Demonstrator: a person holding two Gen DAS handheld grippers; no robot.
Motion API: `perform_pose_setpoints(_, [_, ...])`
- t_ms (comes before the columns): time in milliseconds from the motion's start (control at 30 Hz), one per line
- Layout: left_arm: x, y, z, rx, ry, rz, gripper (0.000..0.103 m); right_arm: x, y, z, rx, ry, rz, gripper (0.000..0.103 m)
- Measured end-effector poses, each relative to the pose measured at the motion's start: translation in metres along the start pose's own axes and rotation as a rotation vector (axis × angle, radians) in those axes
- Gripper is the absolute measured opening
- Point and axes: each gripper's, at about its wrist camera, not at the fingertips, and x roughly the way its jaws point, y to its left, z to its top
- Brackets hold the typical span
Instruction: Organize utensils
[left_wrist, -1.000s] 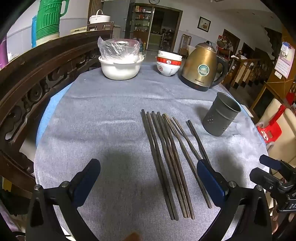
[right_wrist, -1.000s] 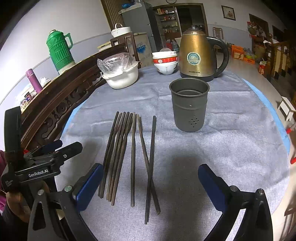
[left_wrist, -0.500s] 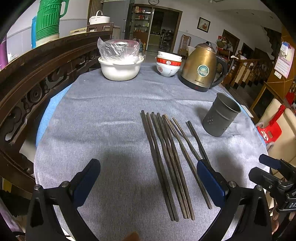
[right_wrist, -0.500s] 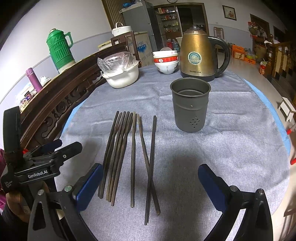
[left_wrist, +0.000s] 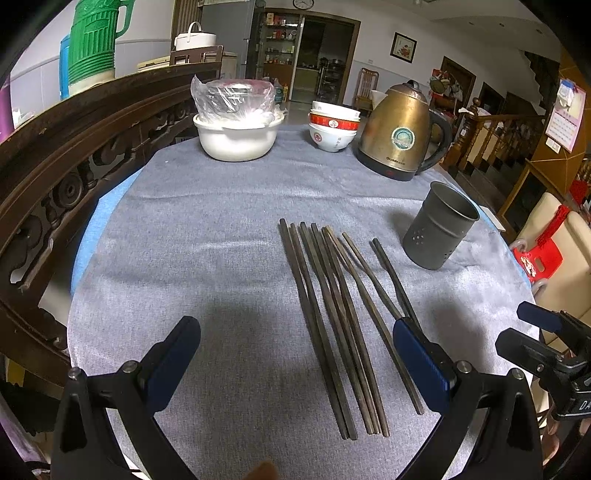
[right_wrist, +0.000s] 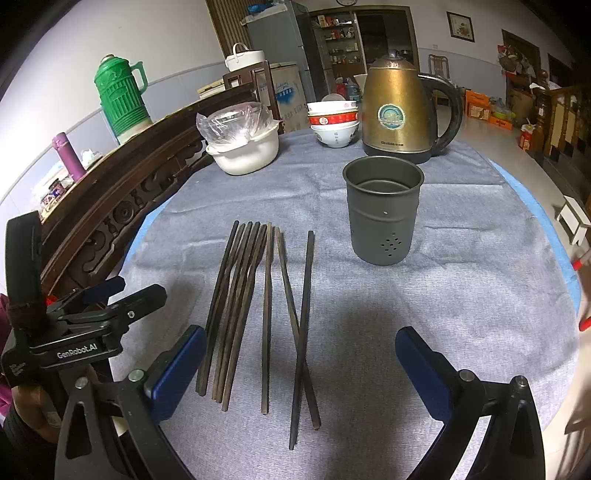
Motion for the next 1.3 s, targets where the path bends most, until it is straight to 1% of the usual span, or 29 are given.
perform_pose_setpoints(533, [0.0022,-0.0018,-0.0034,0.011,0.029,-0.025,0.103,-0.0013,0.0003,0.0006,0.002,0.001,-0.007,0.103])
perform_pose_setpoints(1000, [0.0003,-0.0015,-0.0031,0.023,0.027,-0.008,0.103,-0.0015,0.0029,0.0013,-0.001,0.002,-0.008,0.103])
perform_pose_setpoints(1300, [-0.0006,-0.0001,-0.0033,0.02,0.029,-0.017,0.103,-0.0004,0.0048,0.0023,-0.006,0.004,-0.01,0.103])
